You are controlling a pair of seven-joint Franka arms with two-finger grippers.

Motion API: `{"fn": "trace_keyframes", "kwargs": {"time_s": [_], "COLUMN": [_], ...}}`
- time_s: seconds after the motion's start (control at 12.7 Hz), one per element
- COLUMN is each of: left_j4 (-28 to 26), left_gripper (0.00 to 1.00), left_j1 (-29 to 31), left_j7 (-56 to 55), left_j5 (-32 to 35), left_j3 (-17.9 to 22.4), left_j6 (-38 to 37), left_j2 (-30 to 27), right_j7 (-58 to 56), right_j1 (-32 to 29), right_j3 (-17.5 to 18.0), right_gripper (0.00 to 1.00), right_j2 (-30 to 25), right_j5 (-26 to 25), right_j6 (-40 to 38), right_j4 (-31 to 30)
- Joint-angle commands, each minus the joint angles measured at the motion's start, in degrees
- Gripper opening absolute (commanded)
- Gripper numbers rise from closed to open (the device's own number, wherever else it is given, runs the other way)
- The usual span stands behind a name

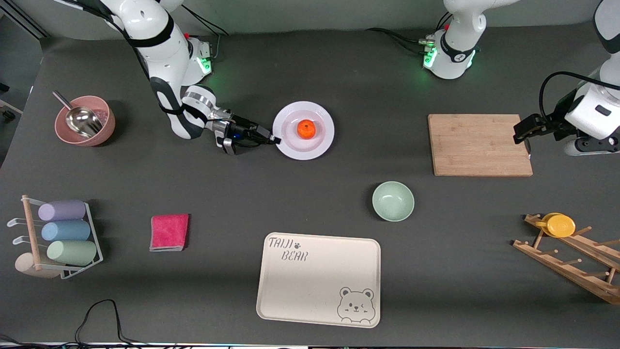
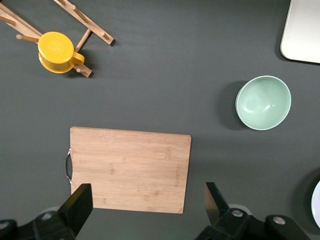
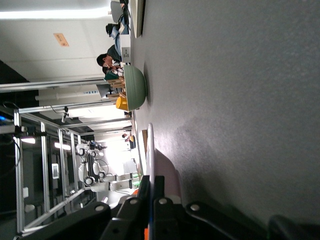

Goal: Place orange and plate with both arms
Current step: 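Grasp the white plate rim with the right gripper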

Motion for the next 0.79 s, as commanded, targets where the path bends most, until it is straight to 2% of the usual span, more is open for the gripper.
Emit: {"fn": "trace_keyframes", "kwargs": {"time_s": [0.0, 0.16, 0.32, 0.55, 0.71], "left_j4": [-1.06, -0.97, -0.79, -0.79, -0.53], "left_gripper": [1.0, 1.0, 1.0, 1.0, 1.0], "left_j1": [0.43, 1.04, 1.05, 1.05, 1.14], "left_j7": [-0.69, -0.6, -0.51, -0.51, -0.51], "left_j5": [-0.35, -0.35, -0.35, -0.44, -0.44], "left_j3": [0.36, 0.54, 0.54, 0.45, 0.54], "left_j6": [0.39, 0.39, 0.3, 0.56, 0.13], "left_j2": [-1.36, -1.36, -1.36, -1.19, -1.36], "right_j7": [8.94, 15.61, 24.3, 34.94, 43.11], "right_j1": [-0.04, 0.05, -0.13, -0.13, -0.04], "right_j3": [-0.08, -0.08, -0.26, -1.92, -3.68], "right_gripper": [0.0, 0.0, 0.0, 0.0, 0.0], "right_j2": [-3.92, -6.03, -8.32, -10.08, -10.96], "right_j5": [0.78, 0.08, -5.69, -11.33, -16.94], "right_j6": [7.28, 15.72, 21.62, 25.34, 26.91], "right_j4": [3.97, 8.98, 13.81, 19.97, 24.27]}}
